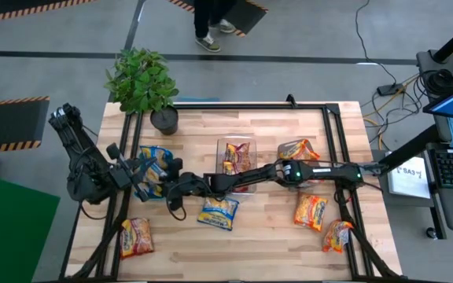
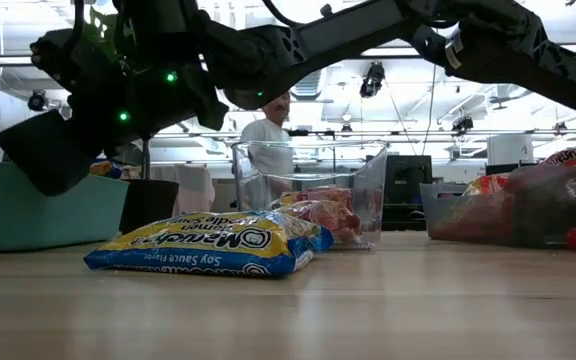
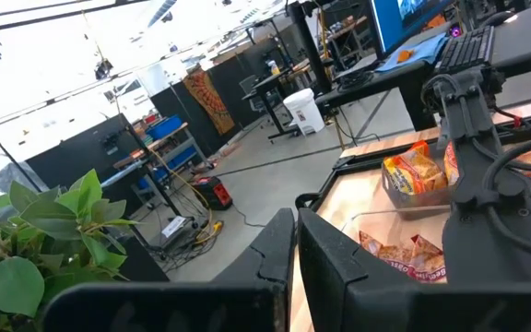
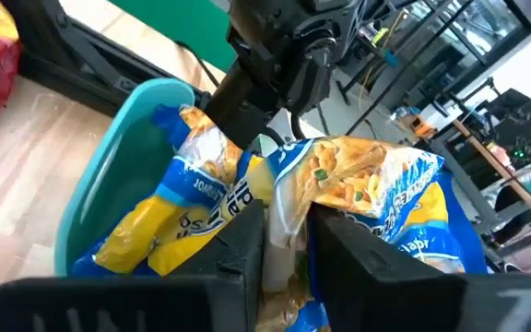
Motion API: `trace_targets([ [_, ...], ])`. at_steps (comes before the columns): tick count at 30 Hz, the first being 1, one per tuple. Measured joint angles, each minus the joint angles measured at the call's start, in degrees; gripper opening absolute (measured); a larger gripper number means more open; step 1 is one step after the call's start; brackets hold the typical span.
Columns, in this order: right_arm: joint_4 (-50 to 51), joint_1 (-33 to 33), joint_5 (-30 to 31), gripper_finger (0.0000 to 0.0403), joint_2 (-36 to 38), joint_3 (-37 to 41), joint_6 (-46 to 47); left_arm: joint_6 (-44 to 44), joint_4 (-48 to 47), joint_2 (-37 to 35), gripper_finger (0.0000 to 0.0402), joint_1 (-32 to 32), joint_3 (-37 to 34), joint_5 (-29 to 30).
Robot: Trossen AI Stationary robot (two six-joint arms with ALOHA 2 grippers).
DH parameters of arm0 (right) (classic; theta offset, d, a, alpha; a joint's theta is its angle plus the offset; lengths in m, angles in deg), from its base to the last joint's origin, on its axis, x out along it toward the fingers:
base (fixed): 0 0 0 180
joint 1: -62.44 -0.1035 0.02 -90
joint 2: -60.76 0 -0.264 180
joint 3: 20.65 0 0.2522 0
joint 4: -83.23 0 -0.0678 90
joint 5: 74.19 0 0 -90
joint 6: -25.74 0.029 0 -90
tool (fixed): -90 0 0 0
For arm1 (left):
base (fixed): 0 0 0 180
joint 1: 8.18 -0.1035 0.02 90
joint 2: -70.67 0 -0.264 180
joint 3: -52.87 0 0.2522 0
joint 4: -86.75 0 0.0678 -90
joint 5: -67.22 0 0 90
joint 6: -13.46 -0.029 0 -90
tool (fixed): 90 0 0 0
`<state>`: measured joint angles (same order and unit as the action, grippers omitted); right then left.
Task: Sort Maruchan noodles
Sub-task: Put the blue noodle pack into the green bin
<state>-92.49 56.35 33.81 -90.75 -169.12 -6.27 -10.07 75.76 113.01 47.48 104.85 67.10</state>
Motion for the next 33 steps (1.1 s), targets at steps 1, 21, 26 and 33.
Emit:
trace_targets([
  [1, -0.12, 0.00, 0.00, 0.0086, 0.09, 0.00, 0.70, 0.00, 0.00, 0.00, 0.0002, 0.00, 0.00, 0.00],
  [21, 2.31, 1.09, -9.56, 0.0084, 0.75, -0.24, 10.68, 0.00, -0.02, 0.02, 0.0002, 0.00, 0.00, -0.02],
  [26, 3.11, 1.02, -8.21, 0.0113, 2.24, -0.24, 11.13, 0.01, -0.03, 0.02, 0.0002, 0.00, 0.00, -0.04],
  [33, 13.85, 0.85, -6.38, 0.0182, 7.23, -0.24, 15.14, 0.18, 0.11, 0.02, 0.0002, 0.00, 0.00, -0.04],
])
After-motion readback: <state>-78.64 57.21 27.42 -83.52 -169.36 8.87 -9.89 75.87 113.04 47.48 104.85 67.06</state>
